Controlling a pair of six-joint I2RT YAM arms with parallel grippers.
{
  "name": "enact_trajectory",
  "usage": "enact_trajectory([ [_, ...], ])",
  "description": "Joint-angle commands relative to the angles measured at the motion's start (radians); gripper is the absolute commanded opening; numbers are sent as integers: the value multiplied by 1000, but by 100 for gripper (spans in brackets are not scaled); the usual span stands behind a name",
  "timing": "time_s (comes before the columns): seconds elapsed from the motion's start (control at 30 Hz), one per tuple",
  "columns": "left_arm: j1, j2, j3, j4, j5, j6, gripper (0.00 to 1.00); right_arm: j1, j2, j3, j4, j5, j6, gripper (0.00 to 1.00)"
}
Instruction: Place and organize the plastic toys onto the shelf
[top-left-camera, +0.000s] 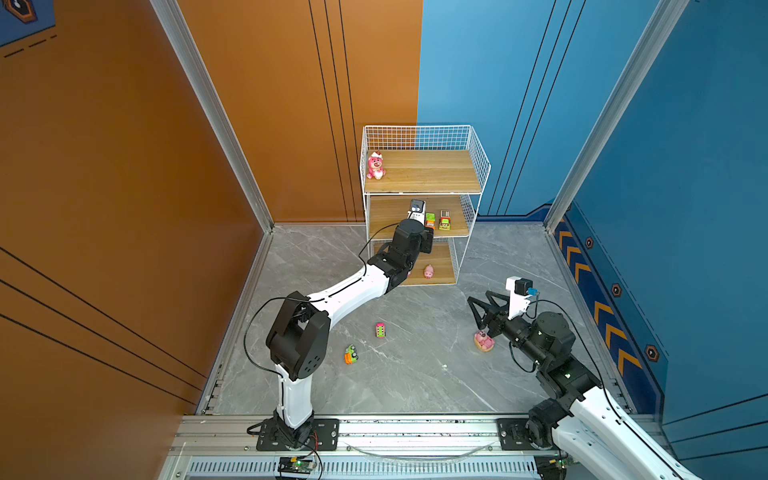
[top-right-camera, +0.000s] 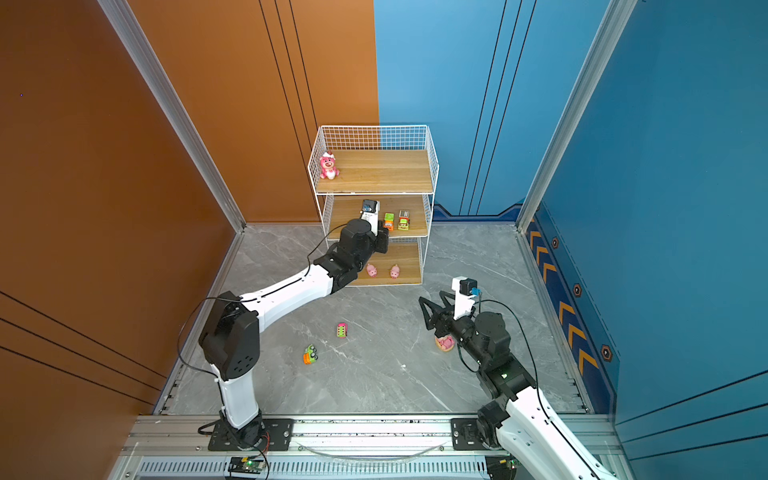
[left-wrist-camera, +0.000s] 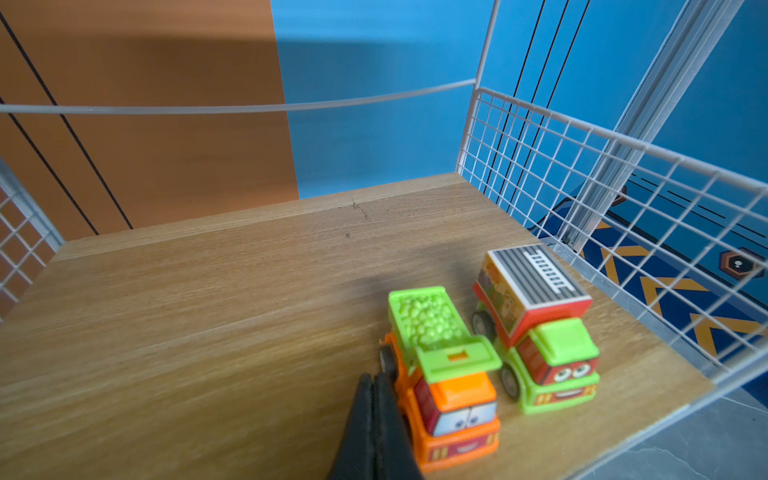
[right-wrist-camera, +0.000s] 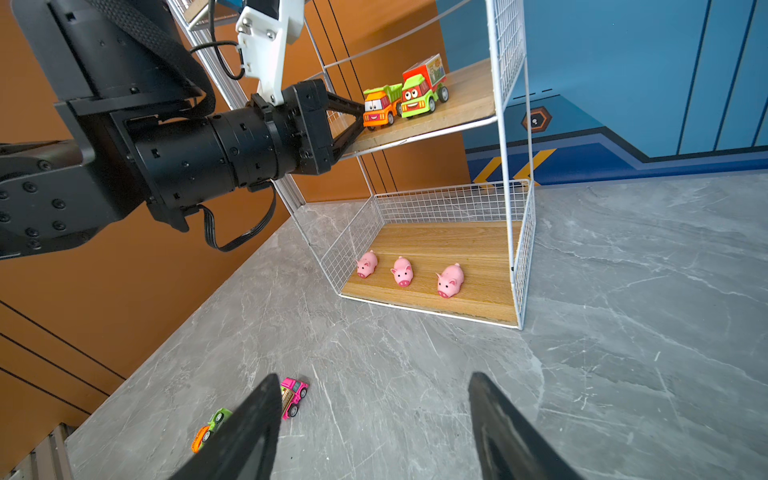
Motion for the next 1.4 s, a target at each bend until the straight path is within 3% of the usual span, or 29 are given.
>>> enact_trajectory([
  [0.0,-8,22,35,-24,-12,-3,0,-8,-1,-9,33,-21,9,72],
  [0.67,-10,52,68,-41,-1,-27,0,-8,32,-5,44,-30,12,72],
  [0.97,-13,-34,-6,-40,-12,-21,0,-8,51,3,31,-26,6,72],
  [1.17,-15,-146,-100,-30,-34,-12,25,-6,73,12,23,-24,-2,72],
  [1.27,-17,-209,-157,-23,-40,-13,43,-3,89,16,20,-24,-8,72],
  [1.37,-20,-278,-221,-23,-54,-16,52,6,116,25,18,-22,-16,72],
])
